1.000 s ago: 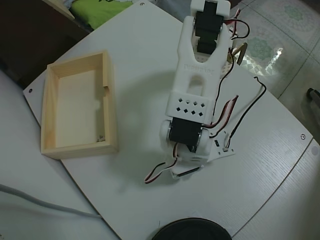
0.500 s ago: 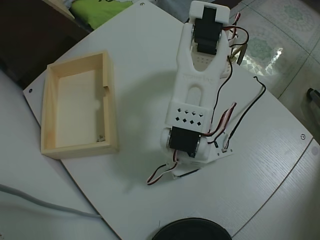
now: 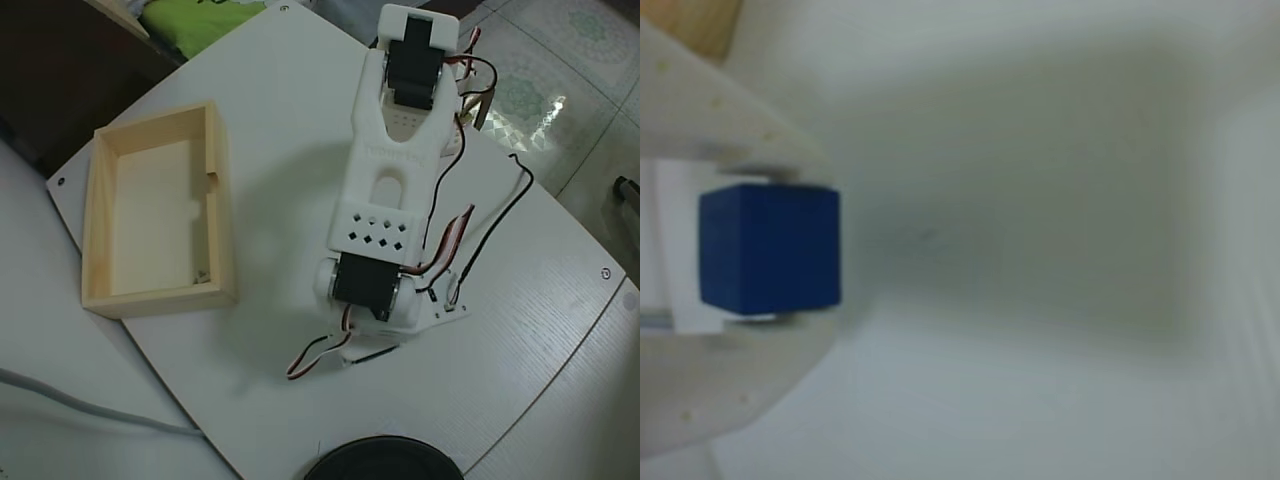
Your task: Pick up the small blue cube and put it into the box
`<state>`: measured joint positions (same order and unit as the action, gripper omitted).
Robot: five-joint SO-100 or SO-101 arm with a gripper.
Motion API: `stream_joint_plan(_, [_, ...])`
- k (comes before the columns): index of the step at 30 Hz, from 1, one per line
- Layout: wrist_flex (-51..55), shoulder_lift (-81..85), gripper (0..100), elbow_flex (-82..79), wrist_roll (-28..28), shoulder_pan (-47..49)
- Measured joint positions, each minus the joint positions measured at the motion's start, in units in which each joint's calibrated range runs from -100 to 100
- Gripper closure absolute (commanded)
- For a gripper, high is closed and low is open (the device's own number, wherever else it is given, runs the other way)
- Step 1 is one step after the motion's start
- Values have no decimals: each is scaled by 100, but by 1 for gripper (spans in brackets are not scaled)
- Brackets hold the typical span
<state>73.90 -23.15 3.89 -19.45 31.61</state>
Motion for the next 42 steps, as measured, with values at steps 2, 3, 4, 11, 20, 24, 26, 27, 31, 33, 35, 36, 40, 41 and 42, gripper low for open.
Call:
stream_joint_plan(2, [273,0,93,262,0,-66])
stream_joint_plan(3, [333,0,93,389,0,-118])
stream_joint_plan(4, [426,0,93,525,0,-169])
stream_joint_plan(11, [1151,533,93,1258,-137,-766])
stream_joint_plan(20, [1322,1397,92,1638,-453,-1975])
stream_joint_plan(24, [1305,1634,92,1656,-653,-2542])
stream_joint_plan(26, [1305,1667,92,1656,-758,-2837])
stream_joint_plan(27, [1271,1667,92,1656,-800,-2977])
stream_joint_plan(31, [964,1667,92,1656,-895,-3464])
stream_joint_plan(33, [768,1667,92,1656,-927,-3655])
stream_joint_plan(35, [606,1667,92,1656,-927,-3766])
stream_joint_plan(36, [503,1667,92,1647,-927,-3795])
stream_joint_plan(40, [9,1676,92,1321,-927,-3891])
stream_joint_plan(41, [-102,1676,92,1222,-927,-3935])
stream_joint_plan(42, [-196,1676,92,1122,-927,-3979])
